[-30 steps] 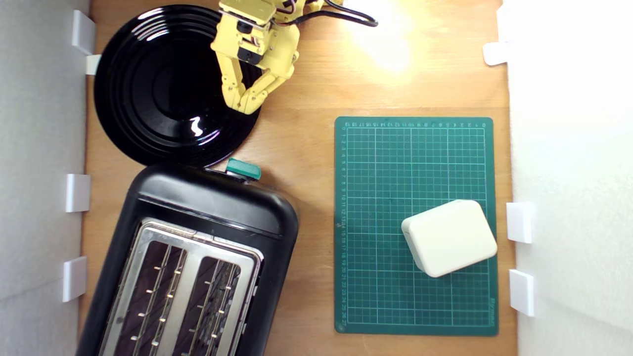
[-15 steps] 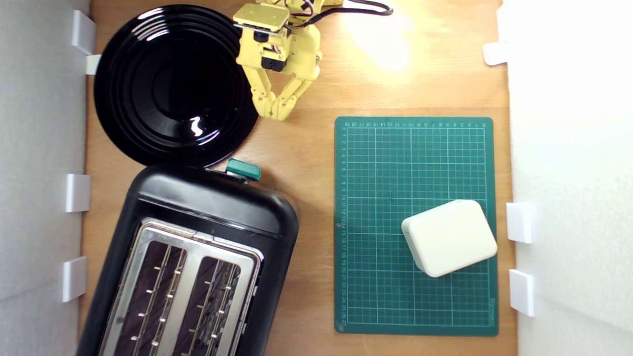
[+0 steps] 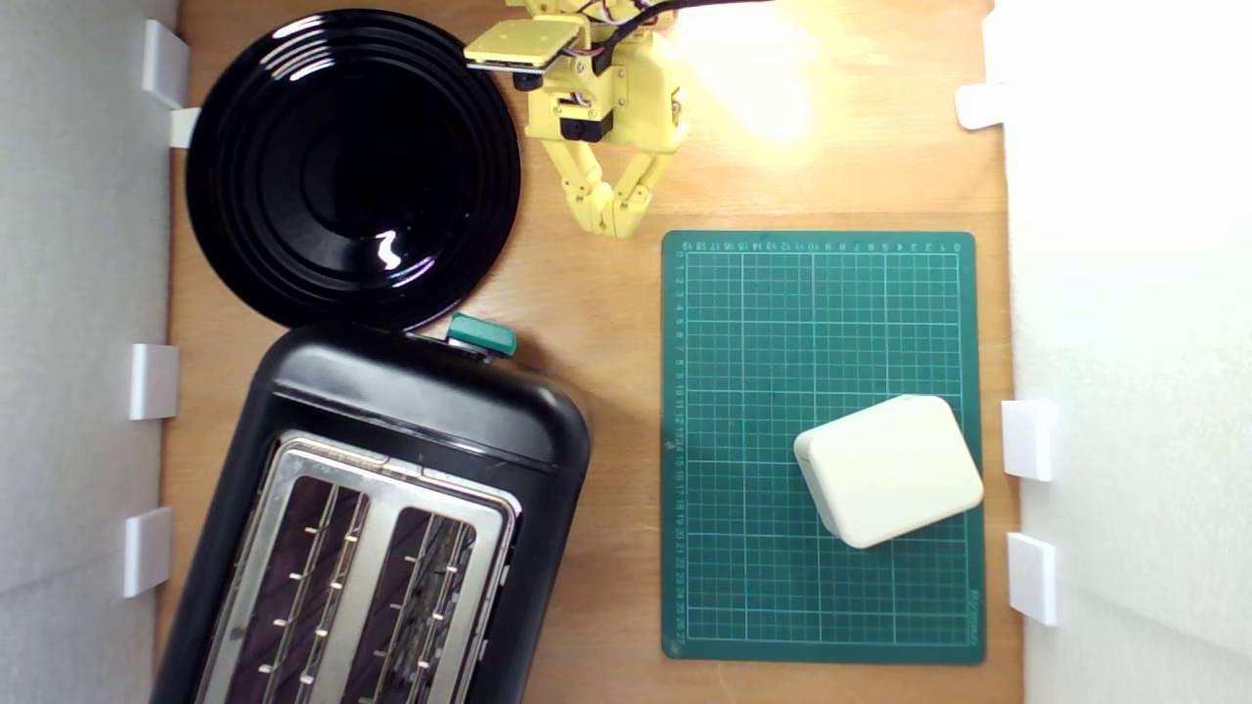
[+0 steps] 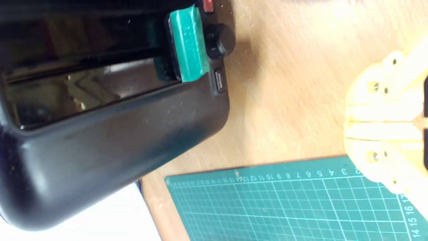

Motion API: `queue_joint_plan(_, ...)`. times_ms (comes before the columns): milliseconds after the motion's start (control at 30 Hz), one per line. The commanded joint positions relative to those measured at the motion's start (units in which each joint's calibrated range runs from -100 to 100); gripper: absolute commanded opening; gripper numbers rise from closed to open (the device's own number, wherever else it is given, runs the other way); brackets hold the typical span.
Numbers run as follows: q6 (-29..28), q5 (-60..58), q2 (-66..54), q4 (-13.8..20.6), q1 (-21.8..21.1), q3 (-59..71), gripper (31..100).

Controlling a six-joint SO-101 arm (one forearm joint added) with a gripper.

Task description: Start toaster

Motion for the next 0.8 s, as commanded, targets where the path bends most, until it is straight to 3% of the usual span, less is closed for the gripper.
queue_joint_plan(0,-1.59,2.35,-0.92,-0.07,-1.64,0.38,31.4)
queue_joint_plan(100,-2.01,3.46,-0.92,0.03,-3.54,0.38,31.4)
queue_joint_plan(767,-3.16,3.46,-0.42,0.78,-2.91,0.38,31.4)
